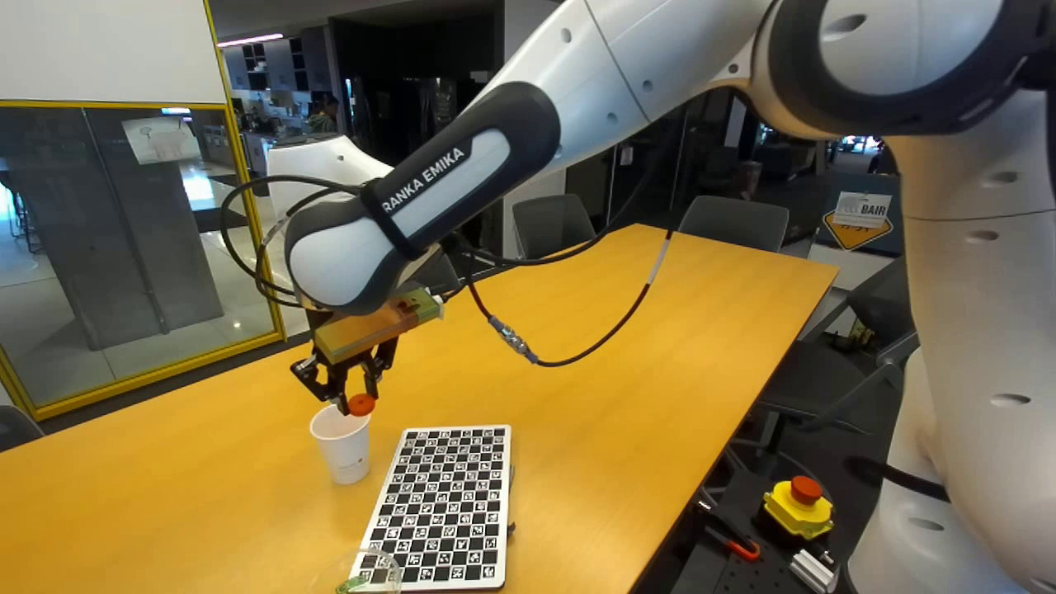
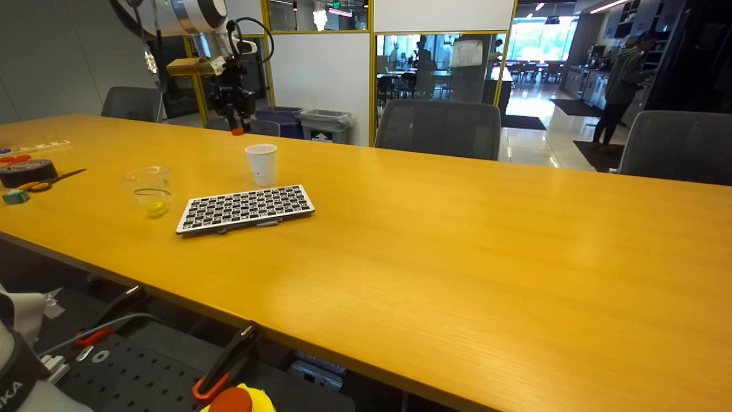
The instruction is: Put the yellow rings in the clear cup and the orange rings in the white cups
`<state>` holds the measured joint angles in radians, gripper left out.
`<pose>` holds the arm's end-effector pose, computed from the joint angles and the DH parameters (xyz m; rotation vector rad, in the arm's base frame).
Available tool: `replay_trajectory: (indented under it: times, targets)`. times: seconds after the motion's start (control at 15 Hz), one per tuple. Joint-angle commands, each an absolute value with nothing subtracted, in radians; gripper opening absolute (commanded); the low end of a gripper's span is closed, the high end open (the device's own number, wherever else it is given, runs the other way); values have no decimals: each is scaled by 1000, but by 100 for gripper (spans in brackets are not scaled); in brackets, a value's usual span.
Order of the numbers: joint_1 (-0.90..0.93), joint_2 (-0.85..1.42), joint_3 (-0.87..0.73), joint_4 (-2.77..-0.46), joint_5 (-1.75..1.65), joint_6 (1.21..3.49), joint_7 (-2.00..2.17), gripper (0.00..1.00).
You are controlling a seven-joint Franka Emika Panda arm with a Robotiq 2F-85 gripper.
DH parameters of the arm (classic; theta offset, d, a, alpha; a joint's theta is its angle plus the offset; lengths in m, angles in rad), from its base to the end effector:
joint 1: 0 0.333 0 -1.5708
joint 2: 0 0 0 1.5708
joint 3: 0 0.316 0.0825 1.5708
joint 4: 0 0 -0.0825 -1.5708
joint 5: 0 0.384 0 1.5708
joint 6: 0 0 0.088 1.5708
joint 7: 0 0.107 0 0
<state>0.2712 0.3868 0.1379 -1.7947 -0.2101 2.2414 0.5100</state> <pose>0.6034 0.2473 0.3427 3.0610 0.0196 0.1697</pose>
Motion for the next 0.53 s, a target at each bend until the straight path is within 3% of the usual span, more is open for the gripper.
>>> replay_trajectory:
  times: [0.0,0.47]
  targets:
    - [282,546,118,-1567,-168,2160,435,22]
    - [280,710,95,-1340,-106,2042,367,22]
